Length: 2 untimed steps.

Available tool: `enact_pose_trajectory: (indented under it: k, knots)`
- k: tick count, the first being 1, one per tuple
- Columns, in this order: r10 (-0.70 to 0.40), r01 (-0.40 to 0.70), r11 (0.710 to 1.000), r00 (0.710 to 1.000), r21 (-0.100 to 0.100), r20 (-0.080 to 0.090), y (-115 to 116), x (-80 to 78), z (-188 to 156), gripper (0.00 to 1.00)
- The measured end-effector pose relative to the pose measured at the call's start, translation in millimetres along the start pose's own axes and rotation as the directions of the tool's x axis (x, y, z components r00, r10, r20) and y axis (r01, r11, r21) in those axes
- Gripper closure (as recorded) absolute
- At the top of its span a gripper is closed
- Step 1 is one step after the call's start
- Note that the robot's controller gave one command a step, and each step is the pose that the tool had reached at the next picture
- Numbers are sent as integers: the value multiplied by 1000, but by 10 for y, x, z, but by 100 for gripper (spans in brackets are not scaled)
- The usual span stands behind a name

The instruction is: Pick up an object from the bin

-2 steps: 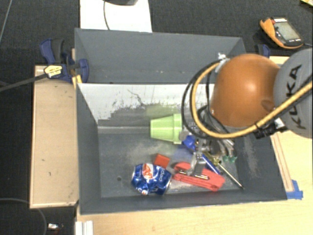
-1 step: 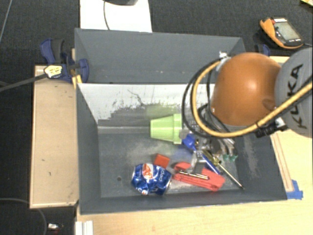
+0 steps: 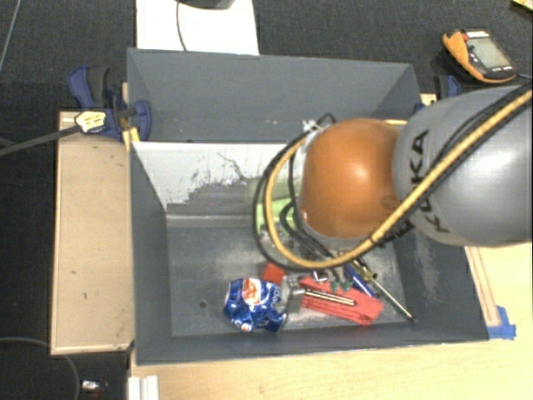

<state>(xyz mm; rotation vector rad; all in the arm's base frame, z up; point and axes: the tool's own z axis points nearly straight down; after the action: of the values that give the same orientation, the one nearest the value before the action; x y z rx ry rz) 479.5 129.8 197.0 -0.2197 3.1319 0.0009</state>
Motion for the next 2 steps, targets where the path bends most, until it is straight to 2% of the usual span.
enact_pose_trajectory:
  k: [1, 2]
  knots:
    - [56, -56, 998, 998, 0, 1, 548, -55, 386, 0]
    - [187, -187, 982, 982, 1, -3, 358, -39, 422, 0]
